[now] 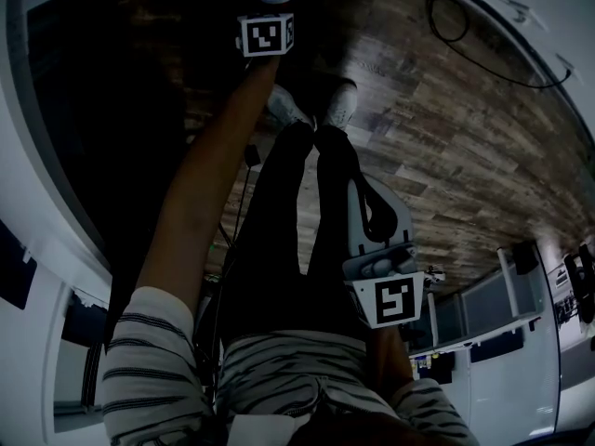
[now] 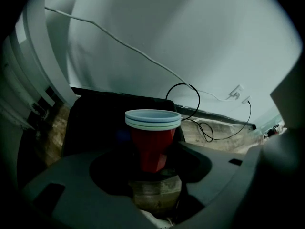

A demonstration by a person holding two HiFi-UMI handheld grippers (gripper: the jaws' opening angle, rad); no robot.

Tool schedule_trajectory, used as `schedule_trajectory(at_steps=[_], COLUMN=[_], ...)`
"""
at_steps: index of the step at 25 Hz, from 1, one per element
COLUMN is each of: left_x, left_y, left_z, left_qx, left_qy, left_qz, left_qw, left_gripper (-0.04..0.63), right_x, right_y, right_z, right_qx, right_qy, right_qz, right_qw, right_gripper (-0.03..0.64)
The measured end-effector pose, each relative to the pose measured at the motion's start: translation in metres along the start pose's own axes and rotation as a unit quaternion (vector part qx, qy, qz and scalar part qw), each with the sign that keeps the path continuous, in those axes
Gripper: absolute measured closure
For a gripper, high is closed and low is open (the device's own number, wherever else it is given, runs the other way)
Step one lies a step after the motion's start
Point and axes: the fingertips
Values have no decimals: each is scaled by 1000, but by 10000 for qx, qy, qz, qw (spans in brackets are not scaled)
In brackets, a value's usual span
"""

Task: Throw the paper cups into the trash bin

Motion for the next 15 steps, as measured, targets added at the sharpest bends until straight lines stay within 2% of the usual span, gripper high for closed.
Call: schedule_trajectory(at_steps=[3,5,8,12,15], left_x=[6,9,14,23,33], left_y=[3,5,10,7,13], left_z=[3,4,6,13,12], left_qx=[-118,-198,-99,-10,3], left_qy=[-37,-28,90,27,49], left_qz=[6,3,102,-34,-18], left_qw=[9999,9998,9999,10000,10000], left_gripper=[333,334,333,333,333], right_x=[4,6,9,12,15], right_y=[1,-1,-4,-7,-9], right_z=[-4,-6,-5,-10,-7], right_qx=[165,81,97,180,201], right_qy=[95,97,37,155,50], right_qz=[-33,-25,-66,-111,-128], right_qw=[9998,9999,9999,9997,9997], right_gripper=[607,607,607,607,607])
Point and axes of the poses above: the fingertips, and each gripper's own axes: x forward along the fingers, y to its left, z out of its top, and after that the axes turned 10 degrees about x, right-handed
